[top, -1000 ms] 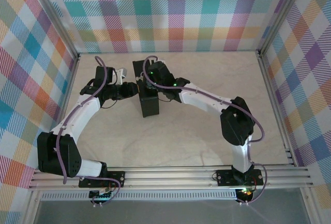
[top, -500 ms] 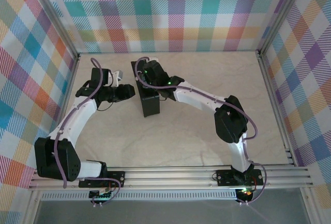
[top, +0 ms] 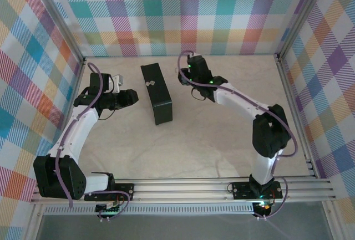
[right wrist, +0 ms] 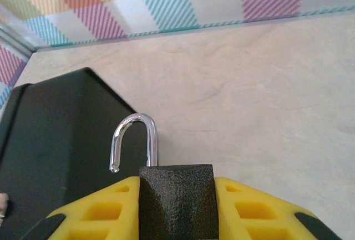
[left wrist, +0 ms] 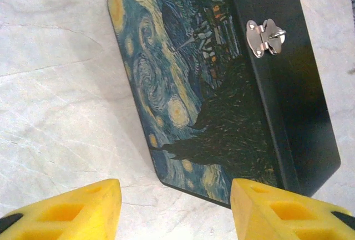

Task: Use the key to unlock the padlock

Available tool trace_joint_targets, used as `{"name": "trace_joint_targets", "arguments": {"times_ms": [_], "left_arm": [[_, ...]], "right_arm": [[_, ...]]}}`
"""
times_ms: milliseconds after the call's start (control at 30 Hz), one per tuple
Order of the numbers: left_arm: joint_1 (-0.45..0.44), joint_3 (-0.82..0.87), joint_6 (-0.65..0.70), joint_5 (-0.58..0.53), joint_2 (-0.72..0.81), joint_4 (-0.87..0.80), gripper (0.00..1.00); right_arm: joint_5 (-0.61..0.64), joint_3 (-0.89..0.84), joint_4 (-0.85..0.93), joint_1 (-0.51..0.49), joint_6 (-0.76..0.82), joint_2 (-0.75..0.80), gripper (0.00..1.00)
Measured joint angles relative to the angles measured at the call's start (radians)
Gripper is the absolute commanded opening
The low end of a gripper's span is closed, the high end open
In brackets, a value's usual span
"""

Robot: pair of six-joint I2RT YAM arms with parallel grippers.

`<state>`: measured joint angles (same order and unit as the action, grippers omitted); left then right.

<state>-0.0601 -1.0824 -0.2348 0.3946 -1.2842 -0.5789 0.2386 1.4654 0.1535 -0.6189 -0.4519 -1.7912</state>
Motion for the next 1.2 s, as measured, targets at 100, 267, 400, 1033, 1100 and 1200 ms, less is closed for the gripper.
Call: {"name": "trace_joint_targets", "arguments": {"times_ms": [100,267,400,1033,1100,1200], "left_arm": [[0.000,-0.002,0.001,-0.030,0.003,-0.014,0.57],[0.000,-0.002,0.008,-0.085,0.018,-0.032,0.59],[0.005,-0.002,0.015,-0.103,0.018,-0.047,0.59],[0.039,-0.002,0.016,-0.129,0.031,-0.050,0.63],[0.040,-0.002,0.012,-0.129,0.031,-0.048,0.66],[0.040,-0.002,0.000,-0.133,0.031,-0.047,0.68]], "right_arm": [[-0.013,-0.124,-0.011,0.053,0.001,0.054,0.13],[-0.022,-0.348,-0.018,0.131,0.005,0.077,0.15],[-0.026,-0.467,-0.004,0.187,0.006,0.077,0.20],[-0.222,-0.368,0.021,0.224,0.170,0.129,1.00],[-0.258,-0.318,0.025,0.194,0.173,0.151,1.00],[-0.292,-0.225,0.031,0.109,0.173,0.160,1.00]]}}
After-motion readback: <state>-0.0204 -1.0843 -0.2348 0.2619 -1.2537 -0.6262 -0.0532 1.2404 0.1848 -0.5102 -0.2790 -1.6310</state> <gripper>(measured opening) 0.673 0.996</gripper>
